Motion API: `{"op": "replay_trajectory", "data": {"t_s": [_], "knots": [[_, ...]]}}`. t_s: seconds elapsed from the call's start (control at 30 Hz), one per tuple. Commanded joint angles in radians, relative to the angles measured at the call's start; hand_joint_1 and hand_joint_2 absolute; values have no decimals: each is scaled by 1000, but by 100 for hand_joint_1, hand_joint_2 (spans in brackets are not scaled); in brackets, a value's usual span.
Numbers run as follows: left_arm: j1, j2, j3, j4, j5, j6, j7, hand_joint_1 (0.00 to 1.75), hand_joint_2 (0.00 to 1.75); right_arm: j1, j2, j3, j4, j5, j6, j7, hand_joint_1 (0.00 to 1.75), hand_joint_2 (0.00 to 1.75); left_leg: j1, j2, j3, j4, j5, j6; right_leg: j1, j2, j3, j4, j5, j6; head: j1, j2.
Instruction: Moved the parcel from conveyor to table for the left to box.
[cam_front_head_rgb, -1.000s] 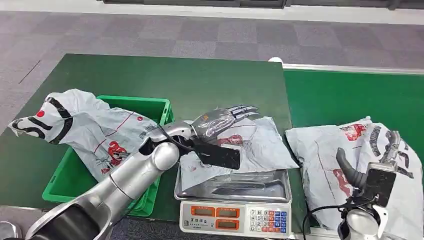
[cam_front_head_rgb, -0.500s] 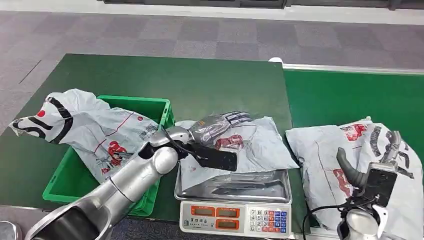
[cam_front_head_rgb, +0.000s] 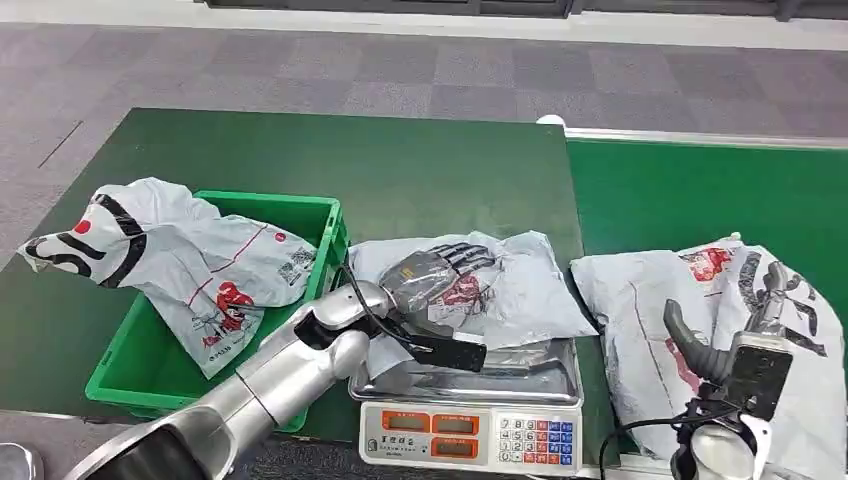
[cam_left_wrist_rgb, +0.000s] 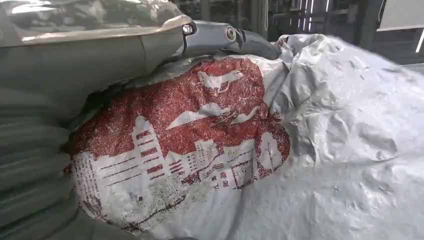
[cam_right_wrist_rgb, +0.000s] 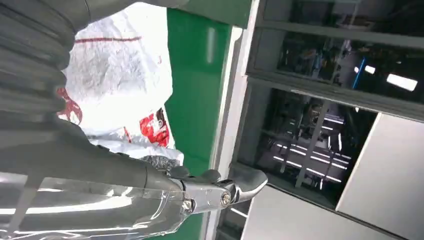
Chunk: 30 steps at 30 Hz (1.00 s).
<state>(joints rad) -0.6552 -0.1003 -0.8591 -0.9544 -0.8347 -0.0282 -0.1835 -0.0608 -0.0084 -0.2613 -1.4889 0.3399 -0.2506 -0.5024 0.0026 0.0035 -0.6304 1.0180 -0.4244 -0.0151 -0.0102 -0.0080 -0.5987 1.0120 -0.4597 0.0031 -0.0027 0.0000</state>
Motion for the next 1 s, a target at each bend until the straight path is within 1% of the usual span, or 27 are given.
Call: {"op": "replay_trajectory", "data": {"t_s": [0.03,0.1,0.13,0.17,0.2,0.23,0.27,0.3,0.33,0.57,0.77,0.8,0.93,1.0], "knots": [[15,23,-45,62,-32,-1,8,0,175,-38,42,-38,38,2,9,0,0,175,0,2,5,-3,0,0,0,3,5,-4,1,0,0,0],[17,22,-42,61,-35,-3,9,0,175,-41,41,-36,42,2,11,0,0,175,1,2,5,-3,0,0,0,3,5,-4,1,0,0,0],[16,22,-42,63,-38,-9,8,0,175,-46,40,-35,48,2,11,1,0,175,0,2,3,-2,0,0,0,2,3,-2,1,0,0,0],[15,21,-40,64,-39,-12,7,0,175,-46,41,-34,50,2,11,1,0,175,0,2,6,-3,0,0,0,3,6,-4,1,0,0,0],[15,21,-40,64,-39,-12,7,0,175,-46,41,-34,50,2,11,1,0,175,0,2,4,-2,0,0,0,3,4,-2,1,0,0,0],[13,17,-37,67,-38,-15,6,45,175,-46,43,-34,47,2,11,1,0,175,1,2,6,-3,0,0,0,3,6,-4,1,0,0,0],[11,15,-36,67,-37,-18,4,175,175,-45,45,-35,44,2,11,1,0,175,0,2,3,-2,0,0,0,2,3,-2,1,0,0,0],[11,15,-36,67,-37,-18,4,175,175,-45,45,-35,44,2,11,1,0,175,0,3,6,-4,0,0,0,3,6,-4,1,0,0,0],[7,12,-38,69,-38,-24,1,175,175,-42,47,-38,36,2,11,4,0,175,0,1,4,-2,0,0,0,2,4,-2,1,0,0,0],[-7,0,-46,77,-41,-40,-3,175,175,-22,56,-49,13,5,12,8,0,175,0,0,3,-1,0,0,0,1,4,-2,0,0,0,0],[-7,-1,-46,77,-41,-40,-3,175,175,-19,57,-50,12,5,11,8,0,175,0,0,6,-4,0,0,0,1,7,-4,0,0,0,0],[-7,-1,-46,77,-41,-40,-3,175,175,-19,57,-50,12,5,11,8,0,175,0,0,4,-2,0,0,0,1,4,-1,0,0,0,0],[-7,-1,-46,77,-41,-40,-3,175,175,-19,57,-50,12,5,11,8,0,175,0,1,6,-3,0,0,0,1,6,-3,0,0,0,0],[-7,-1,-46,77,-41,-40,-3,175,175,-19,57,-50,12,5,11,8,0,175,0,0,5,-2,0,0,0,1,5,-2,0,0,0,0]]}}
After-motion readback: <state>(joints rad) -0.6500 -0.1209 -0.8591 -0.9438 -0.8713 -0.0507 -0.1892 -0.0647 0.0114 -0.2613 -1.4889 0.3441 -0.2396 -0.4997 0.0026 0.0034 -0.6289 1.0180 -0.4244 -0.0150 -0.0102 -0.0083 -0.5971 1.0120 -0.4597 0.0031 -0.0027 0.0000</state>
